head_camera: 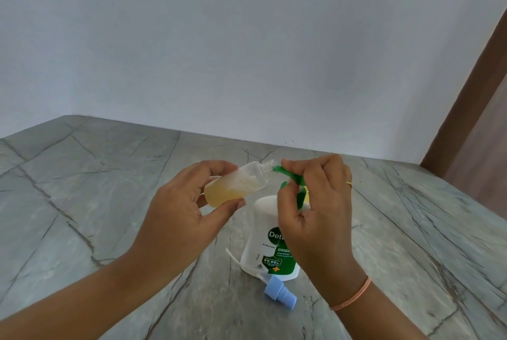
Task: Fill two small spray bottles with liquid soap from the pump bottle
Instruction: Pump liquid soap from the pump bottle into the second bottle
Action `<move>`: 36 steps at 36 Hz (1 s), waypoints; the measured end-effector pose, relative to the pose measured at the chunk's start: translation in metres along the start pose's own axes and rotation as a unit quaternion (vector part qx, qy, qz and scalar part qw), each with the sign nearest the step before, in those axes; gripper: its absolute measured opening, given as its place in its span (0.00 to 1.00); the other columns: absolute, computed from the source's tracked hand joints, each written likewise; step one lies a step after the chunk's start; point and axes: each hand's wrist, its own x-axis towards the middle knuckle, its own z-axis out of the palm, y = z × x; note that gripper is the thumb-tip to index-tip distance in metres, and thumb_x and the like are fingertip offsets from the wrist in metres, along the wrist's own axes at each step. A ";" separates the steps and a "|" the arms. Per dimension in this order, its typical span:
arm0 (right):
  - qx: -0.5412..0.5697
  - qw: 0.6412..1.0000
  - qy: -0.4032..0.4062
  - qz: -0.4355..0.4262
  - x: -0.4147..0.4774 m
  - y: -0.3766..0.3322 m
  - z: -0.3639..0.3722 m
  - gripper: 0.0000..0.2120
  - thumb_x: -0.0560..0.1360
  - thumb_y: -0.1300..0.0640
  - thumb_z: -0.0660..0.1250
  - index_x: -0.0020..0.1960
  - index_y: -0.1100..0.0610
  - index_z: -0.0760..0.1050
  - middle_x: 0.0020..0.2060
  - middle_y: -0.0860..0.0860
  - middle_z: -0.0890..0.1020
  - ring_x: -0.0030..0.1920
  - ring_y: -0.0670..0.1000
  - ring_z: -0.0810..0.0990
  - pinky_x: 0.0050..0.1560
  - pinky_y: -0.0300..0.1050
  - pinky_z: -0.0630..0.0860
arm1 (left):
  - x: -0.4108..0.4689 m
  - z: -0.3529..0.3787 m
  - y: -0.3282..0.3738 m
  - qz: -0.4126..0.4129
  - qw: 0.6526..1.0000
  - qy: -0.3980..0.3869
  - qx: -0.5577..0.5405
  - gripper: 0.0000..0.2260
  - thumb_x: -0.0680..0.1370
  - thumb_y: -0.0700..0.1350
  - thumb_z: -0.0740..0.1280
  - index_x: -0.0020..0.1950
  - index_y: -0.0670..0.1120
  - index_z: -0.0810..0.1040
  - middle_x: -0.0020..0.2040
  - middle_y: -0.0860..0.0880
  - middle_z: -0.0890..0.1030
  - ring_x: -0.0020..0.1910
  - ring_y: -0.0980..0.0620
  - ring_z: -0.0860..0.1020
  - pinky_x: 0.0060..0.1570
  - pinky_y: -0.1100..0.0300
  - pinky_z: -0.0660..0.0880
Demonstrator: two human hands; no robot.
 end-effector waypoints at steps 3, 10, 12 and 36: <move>-0.002 1.000 -0.017 0.001 0.003 -0.001 -0.004 0.11 0.70 0.59 0.58 0.47 0.58 0.78 0.40 0.50 0.72 0.42 0.48 0.68 0.39 0.46 0.70 | 0.000 0.000 0.000 0.002 1.000 -0.001 0.002 0.17 0.65 0.55 0.70 0.51 0.65 0.70 0.49 0.67 0.75 0.47 0.62 0.79 0.42 0.79 0.72; -0.008 0.999 -0.035 -0.004 0.014 -0.003 -0.014 0.11 0.69 0.57 0.58 0.46 0.57 0.78 0.41 0.49 0.73 0.42 0.49 0.71 0.40 0.48 0.72 | 0.000 0.001 0.002 0.000 1.000 -0.002 -0.018 0.17 0.65 0.55 0.70 0.52 0.63 0.72 0.51 0.64 0.77 0.48 0.60 0.80 0.44 0.77 0.73; -0.008 0.999 -0.035 -0.002 0.014 -0.003 -0.013 0.12 0.69 0.57 0.58 0.46 0.57 0.78 0.41 0.49 0.73 0.42 0.50 0.71 0.40 0.48 0.72 | 0.000 0.001 0.003 0.001 1.000 -0.001 -0.024 0.17 0.65 0.55 0.70 0.52 0.63 0.72 0.51 0.63 0.77 0.49 0.60 0.79 0.44 0.76 0.73; 0.004 0.999 -0.032 0.006 0.010 -0.002 -0.011 0.12 0.70 0.56 0.58 0.47 0.56 0.78 0.42 0.46 0.71 0.43 0.47 0.69 0.40 0.47 0.72 | -0.001 0.001 0.001 0.005 1.000 0.007 -0.013 0.17 0.65 0.56 0.69 0.53 0.63 0.71 0.51 0.66 0.75 0.52 0.62 0.77 0.44 0.77 0.72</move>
